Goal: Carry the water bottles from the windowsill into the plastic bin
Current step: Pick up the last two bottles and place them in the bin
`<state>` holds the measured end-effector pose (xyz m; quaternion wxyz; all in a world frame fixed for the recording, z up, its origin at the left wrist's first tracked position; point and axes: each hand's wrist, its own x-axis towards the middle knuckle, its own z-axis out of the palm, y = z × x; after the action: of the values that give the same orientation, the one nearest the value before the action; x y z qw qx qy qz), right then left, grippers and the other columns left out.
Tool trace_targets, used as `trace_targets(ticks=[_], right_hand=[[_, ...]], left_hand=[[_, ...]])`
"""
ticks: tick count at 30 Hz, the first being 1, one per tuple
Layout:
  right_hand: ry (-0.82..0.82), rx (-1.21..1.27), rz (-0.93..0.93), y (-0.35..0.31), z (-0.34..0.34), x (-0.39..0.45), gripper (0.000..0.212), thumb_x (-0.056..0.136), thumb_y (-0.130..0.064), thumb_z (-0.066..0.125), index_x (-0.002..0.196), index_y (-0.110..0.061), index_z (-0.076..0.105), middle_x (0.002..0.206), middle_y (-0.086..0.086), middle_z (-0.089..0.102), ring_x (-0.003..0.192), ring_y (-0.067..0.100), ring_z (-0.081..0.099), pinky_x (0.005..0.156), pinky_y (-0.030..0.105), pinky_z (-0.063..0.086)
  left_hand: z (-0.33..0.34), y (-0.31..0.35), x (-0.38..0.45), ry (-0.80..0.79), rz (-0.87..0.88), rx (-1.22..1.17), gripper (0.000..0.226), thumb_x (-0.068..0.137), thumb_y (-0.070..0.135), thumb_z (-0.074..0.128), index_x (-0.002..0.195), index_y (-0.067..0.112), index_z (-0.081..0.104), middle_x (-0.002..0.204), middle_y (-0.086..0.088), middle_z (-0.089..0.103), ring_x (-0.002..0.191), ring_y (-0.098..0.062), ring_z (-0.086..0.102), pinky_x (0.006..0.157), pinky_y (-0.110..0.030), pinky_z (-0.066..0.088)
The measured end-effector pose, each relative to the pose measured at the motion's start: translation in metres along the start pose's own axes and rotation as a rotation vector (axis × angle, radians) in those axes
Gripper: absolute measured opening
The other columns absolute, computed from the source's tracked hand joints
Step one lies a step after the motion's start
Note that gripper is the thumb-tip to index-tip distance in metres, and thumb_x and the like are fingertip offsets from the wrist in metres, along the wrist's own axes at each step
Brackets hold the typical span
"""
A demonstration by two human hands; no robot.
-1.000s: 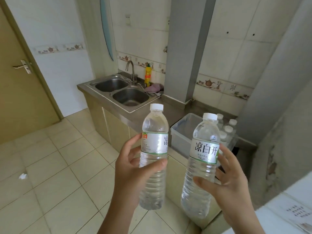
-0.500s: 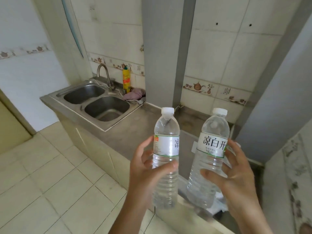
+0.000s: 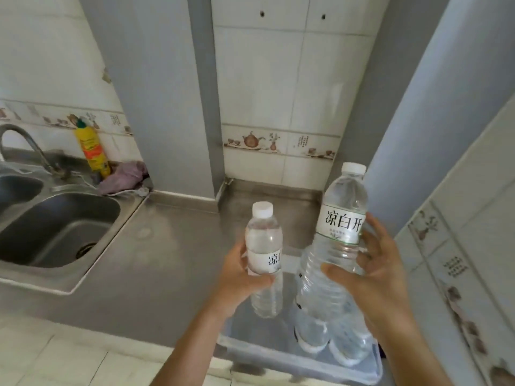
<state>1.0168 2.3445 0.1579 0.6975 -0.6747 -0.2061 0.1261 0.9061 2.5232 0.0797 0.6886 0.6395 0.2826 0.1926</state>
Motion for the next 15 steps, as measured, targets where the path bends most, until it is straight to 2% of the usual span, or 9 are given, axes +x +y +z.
trace_targets(ticks=[2,4,6,9,11,13,15], right_hand=[[0.059,-0.031,-0.020,0.003,0.008,0.008,0.099,0.052,0.015,0.082,0.113,-0.055,0.049,0.123,-0.011,0.061,0.112,0.017,0.060,0.089,0.046,0.053],[0.103,-0.065,-0.024,0.006,0.015,0.014,0.103,0.052,0.013,0.084,0.123,-0.050,0.045,0.129,-0.007,0.057,0.114,0.017,0.059,0.091,0.052,0.052],[0.121,-0.084,-0.007,0.010,0.021,0.019,0.105,0.053,0.008,0.086,0.127,-0.050,0.041,0.132,-0.009,0.055,0.116,0.018,0.058,0.091,0.052,0.052],[0.125,-0.103,0.014,0.015,0.030,0.021,0.107,0.053,0.005,0.087,0.134,-0.046,0.038,0.136,-0.010,0.052,0.120,0.019,0.055,0.092,0.049,0.052],[0.130,-0.122,0.016,0.017,0.036,0.021,0.109,0.053,0.005,0.087,0.136,-0.042,0.035,0.136,-0.009,0.051,0.119,0.015,0.055,0.091,0.044,0.053],[0.117,-0.169,0.005,0.016,0.040,0.021,0.111,0.054,0.003,0.087,0.139,-0.041,0.032,0.135,-0.009,0.050,0.119,0.011,0.054,0.091,0.042,0.053],[0.092,-0.218,-0.025,0.015,0.043,0.021,0.112,0.054,-0.002,0.089,0.140,-0.043,0.029,0.136,-0.011,0.049,0.120,0.008,0.053,0.091,0.043,0.054]], left_hand=[[-0.004,-0.012,0.021,-0.073,-0.099,0.054,0.073,0.036,0.015,0.082,0.107,0.021,0.064,0.097,-0.002,0.075,0.095,-0.022,0.071,0.084,-0.037,0.058],[-0.006,-0.025,0.038,-0.166,-0.176,0.085,0.073,0.037,0.008,0.082,0.107,0.017,0.063,0.099,-0.007,0.074,0.097,-0.023,0.071,0.087,-0.038,0.058],[-0.007,-0.034,0.049,-0.272,-0.208,0.173,0.069,0.043,0.001,0.083,0.107,0.018,0.066,0.101,-0.008,0.075,0.101,-0.024,0.070,0.090,-0.040,0.058],[-0.005,-0.043,0.059,-0.468,-0.190,0.398,0.063,0.051,-0.006,0.080,0.103,0.027,0.069,0.096,0.002,0.076,0.091,-0.015,0.071,0.081,-0.032,0.058],[-0.002,-0.047,0.060,-0.560,-0.196,0.478,0.076,0.050,-0.004,0.080,0.118,0.027,0.065,0.106,0.002,0.074,0.095,-0.014,0.070,0.079,-0.029,0.060],[0.000,-0.051,0.060,-0.603,-0.211,0.511,0.093,0.047,0.002,0.083,0.134,0.023,0.055,0.120,0.000,0.069,0.106,-0.016,0.067,0.086,-0.030,0.059],[-0.001,-0.054,0.063,-0.626,-0.203,0.510,0.088,0.048,0.001,0.083,0.129,0.025,0.058,0.120,0.001,0.070,0.109,-0.016,0.067,0.089,-0.029,0.058]])
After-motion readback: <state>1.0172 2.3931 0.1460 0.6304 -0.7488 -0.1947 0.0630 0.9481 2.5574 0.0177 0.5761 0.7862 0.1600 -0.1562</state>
